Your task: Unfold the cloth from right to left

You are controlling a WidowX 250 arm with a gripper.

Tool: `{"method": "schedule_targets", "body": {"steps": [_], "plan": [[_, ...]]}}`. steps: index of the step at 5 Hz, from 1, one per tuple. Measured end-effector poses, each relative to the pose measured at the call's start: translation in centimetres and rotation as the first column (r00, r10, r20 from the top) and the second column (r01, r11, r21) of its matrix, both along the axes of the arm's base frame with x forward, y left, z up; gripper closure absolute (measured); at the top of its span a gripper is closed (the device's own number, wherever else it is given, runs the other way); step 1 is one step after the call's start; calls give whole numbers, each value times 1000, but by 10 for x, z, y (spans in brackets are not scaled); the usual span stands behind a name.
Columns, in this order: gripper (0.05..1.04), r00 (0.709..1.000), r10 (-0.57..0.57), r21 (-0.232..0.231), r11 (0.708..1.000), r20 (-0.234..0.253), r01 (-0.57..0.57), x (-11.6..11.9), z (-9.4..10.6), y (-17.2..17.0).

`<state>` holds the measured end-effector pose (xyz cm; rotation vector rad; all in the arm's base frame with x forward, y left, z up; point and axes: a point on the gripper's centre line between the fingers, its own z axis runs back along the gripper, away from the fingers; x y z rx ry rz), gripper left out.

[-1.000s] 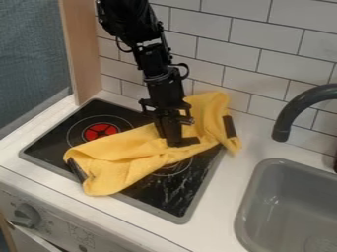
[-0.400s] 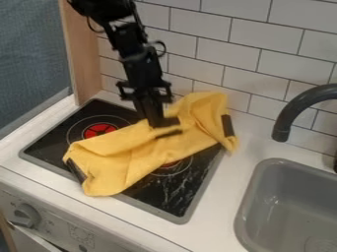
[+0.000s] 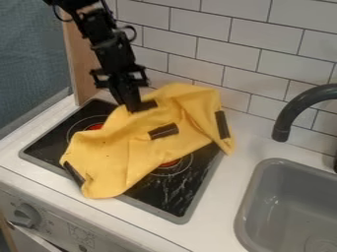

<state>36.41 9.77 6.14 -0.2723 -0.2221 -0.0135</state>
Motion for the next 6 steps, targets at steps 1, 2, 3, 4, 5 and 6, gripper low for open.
{"method": "schedule_targets", "body": {"steps": [1,2,3,4,5,6], "plan": [[1035,999,54,21,998,1,-54,19,4,18],[1034,992,123,28,992,-20,-122,30,-5,35],[1035,979,197,28,980,-54,-195,23,-15,54],[1035,968,231,79,971,-97,-224,16,-22,62],[1035,943,283,255,938,-175,-234,-4,-41,72],[1035,920,335,401,886,-203,-234,-6,-41,69]]}}
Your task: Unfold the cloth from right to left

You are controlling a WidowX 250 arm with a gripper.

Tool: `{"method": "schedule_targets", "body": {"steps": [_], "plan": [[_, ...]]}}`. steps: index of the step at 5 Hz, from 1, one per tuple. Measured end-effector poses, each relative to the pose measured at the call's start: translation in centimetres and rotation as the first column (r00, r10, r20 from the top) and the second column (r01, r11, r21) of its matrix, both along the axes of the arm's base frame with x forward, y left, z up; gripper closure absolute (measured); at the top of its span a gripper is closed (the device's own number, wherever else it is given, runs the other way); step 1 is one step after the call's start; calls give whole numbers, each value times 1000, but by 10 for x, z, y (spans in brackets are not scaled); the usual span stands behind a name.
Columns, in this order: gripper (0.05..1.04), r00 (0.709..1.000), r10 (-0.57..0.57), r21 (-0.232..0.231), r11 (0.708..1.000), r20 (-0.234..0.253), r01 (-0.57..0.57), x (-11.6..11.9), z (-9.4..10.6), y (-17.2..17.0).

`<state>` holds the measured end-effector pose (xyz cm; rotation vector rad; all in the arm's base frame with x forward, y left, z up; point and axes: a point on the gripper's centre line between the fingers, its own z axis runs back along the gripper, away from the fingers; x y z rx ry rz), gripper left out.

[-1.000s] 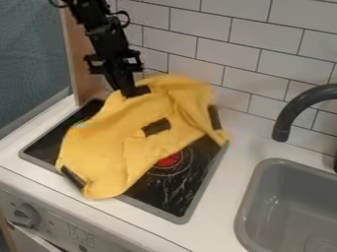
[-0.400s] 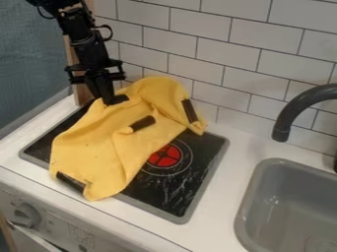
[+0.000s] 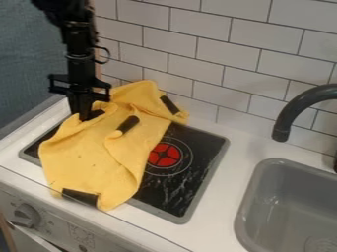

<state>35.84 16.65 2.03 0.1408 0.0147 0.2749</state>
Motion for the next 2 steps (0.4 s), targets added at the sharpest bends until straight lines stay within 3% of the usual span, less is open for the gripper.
{"method": "schedule_targets", "body": {"steps": [1,2], "plan": [[1012,999,34,20,999,-16,-34,-2,0,-1],[860,998,57,12,998,-12,-57,-2,-1,-3]]}}
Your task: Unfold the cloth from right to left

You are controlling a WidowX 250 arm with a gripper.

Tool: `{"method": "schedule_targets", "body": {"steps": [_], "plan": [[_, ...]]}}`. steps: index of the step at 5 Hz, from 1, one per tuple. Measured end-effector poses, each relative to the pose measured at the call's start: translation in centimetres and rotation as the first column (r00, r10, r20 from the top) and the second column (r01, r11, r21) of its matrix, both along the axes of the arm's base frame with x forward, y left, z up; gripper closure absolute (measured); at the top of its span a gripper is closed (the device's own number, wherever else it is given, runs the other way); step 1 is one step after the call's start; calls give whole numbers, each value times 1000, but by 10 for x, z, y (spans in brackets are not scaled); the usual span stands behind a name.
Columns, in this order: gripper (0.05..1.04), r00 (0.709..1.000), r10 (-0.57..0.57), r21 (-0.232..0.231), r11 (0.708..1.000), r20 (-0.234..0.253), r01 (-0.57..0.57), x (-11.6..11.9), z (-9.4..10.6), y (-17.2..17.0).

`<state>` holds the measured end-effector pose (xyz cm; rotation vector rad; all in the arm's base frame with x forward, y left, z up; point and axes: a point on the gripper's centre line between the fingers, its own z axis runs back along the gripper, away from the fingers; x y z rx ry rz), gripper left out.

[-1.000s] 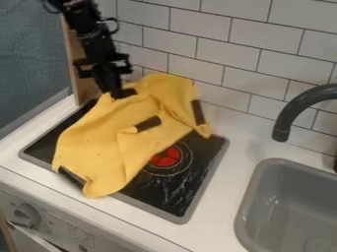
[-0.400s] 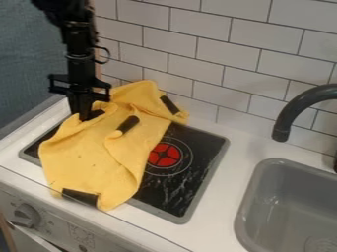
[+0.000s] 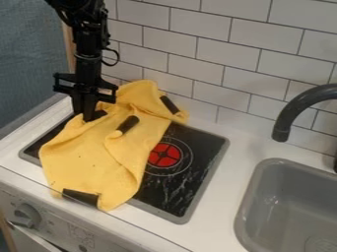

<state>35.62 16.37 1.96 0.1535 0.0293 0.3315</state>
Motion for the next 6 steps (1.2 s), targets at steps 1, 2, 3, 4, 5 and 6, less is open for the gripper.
{"method": "schedule_targets", "body": {"steps": [1,2,3,4,5,6], "plan": [[602,1000,1,-10,1000,4,-1,0,0,-1],[295,1000,-2,-16,1000,-2,2,-1,-1,-2],[70,1000,-9,-18,1000,13,9,0,7,-3],[74,999,-21,-19,1000,46,22,0,23,-6],[84,996,-34,-27,999,80,37,0,42,-10],[84,991,-43,-47,998,127,49,-2,62,-17]]}}
